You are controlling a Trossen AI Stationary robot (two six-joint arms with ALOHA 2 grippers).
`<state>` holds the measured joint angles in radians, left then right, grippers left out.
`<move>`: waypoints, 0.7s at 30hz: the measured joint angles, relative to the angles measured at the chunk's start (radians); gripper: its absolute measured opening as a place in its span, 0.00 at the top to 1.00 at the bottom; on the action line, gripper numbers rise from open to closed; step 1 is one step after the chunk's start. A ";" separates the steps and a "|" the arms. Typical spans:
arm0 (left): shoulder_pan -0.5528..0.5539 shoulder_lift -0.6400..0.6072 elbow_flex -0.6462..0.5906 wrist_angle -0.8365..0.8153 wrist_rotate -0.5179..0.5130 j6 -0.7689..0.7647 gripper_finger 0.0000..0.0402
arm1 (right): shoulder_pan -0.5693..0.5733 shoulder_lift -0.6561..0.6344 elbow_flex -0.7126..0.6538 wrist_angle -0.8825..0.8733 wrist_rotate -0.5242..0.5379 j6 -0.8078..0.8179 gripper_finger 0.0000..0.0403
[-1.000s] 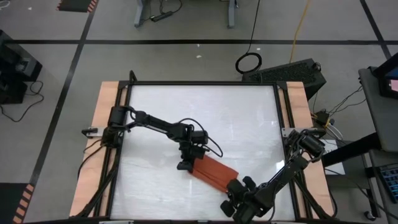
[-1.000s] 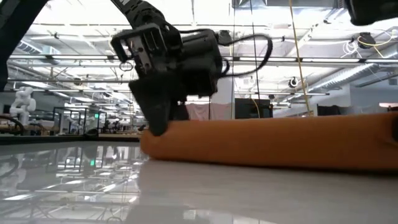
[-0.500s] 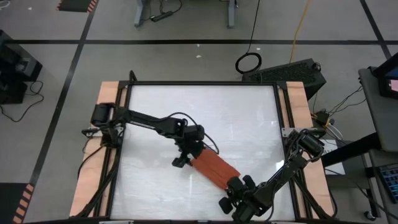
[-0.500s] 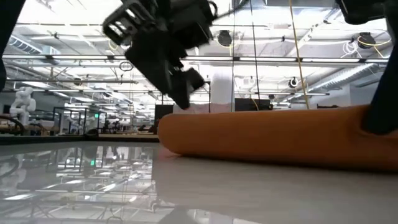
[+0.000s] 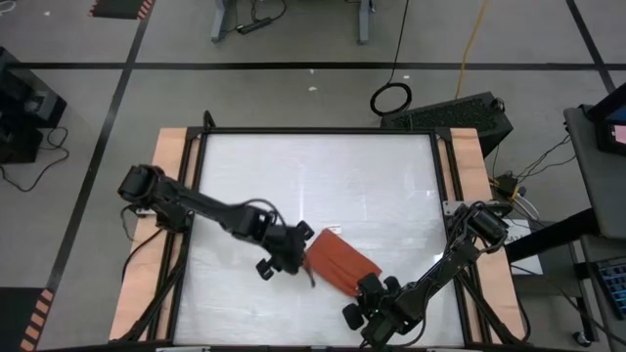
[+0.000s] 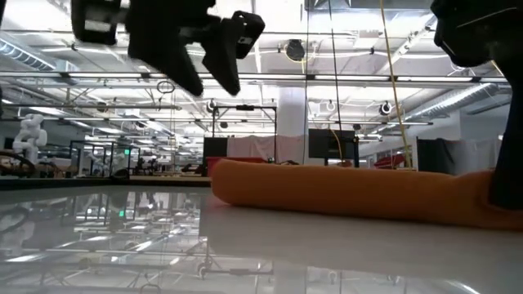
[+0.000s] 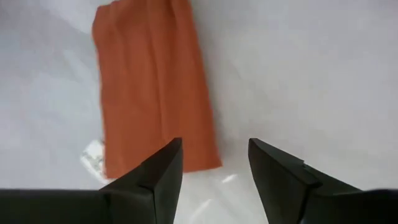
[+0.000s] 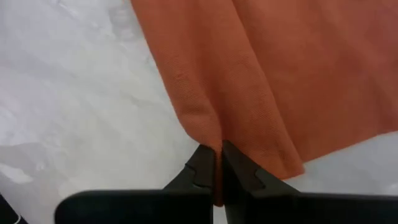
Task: Roll towel
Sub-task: Roll the orange towel
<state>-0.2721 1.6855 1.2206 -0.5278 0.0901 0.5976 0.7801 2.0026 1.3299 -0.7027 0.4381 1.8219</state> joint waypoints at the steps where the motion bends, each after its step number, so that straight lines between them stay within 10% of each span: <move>1: -0.017 0.000 -0.023 0.030 -0.043 0.022 0.53 | 0.000 0.000 0.000 0.005 0.000 0.001 1.00; 21: -0.120 0.053 -0.215 0.420 -0.248 0.144 0.53 | 0.009 0.000 -0.001 0.223 0.038 -0.033 1.00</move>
<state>-0.3919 1.7382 1.0058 -0.1078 -0.1574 0.7420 0.7893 2.0026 1.3285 -0.4793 0.4759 1.7885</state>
